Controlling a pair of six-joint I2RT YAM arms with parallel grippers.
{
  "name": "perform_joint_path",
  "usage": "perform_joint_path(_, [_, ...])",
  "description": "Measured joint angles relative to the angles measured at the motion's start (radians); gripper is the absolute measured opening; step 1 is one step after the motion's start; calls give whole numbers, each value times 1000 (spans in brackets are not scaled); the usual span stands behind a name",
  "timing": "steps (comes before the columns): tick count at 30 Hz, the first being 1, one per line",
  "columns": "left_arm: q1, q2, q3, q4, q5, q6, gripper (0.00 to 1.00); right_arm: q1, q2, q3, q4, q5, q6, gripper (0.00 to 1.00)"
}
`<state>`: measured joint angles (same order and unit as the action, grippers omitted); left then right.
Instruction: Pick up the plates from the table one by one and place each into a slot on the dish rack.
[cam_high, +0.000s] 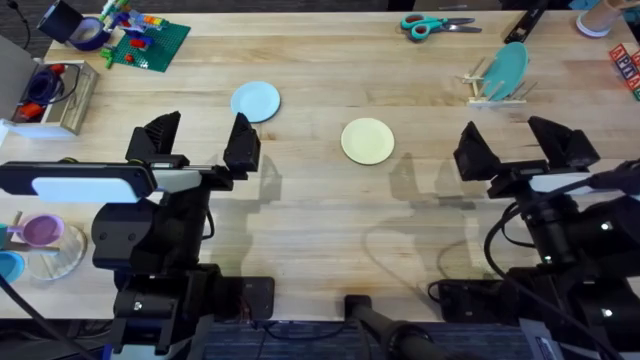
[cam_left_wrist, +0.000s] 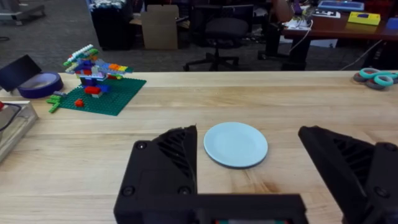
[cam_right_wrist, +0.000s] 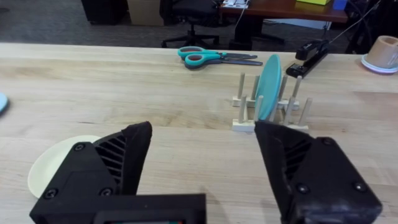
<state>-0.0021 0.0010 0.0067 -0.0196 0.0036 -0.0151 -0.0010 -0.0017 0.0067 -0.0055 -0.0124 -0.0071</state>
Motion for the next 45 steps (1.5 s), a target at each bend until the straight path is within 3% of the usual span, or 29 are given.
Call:
perform_joint_path(24, [0, 0, 0, 0, 0, 0, 994, -2, 0, 0, -3, -2, 0, 996])
perform_joint_path(30, [0, 0, 0, 65, 0, 0, 994, -2, 0, 1, -4, -2, 0, 995])
perform_joint_path(36, [0, 0, 2, 54, 0, 0, 993, -2, 1, 21, -32, -4, 0, 993])
perform_joint_path(40, [0, 0, 34, -9, 0, 0, 993, -2, 2, 80, -52, -9, 0, 993])
perform_joint_path(45, [0, 0, 187, -185, 0, 0, 993, -2, 4, 231, -172, -10, 0, 993])
